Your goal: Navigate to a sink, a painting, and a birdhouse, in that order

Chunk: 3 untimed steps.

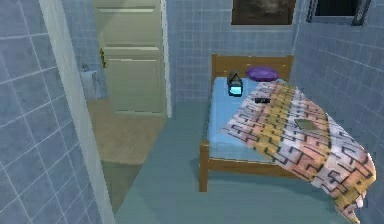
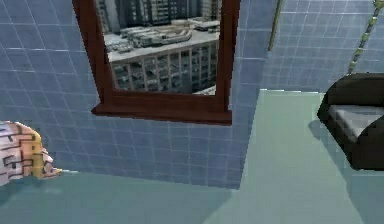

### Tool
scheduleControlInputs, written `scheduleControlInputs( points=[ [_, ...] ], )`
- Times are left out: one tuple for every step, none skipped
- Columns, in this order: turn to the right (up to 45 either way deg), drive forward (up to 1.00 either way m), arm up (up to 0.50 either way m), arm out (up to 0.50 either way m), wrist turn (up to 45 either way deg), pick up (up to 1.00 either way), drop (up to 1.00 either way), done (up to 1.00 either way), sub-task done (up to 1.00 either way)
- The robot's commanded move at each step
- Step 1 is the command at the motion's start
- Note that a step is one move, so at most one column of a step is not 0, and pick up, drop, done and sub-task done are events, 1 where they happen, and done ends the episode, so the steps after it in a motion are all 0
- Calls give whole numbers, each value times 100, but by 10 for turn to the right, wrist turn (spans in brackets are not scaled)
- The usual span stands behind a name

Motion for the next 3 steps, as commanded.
scheduleControlInputs(
  points=[
    [-90, 0, 0, 0, 0, 0, 0, 0, 0],
    [0, 95, 0, 0, 0, 0, 0, 0, 0],
    [-30, 0, 0, 0, 0, 0, 0, 0, 0]
  ],
)
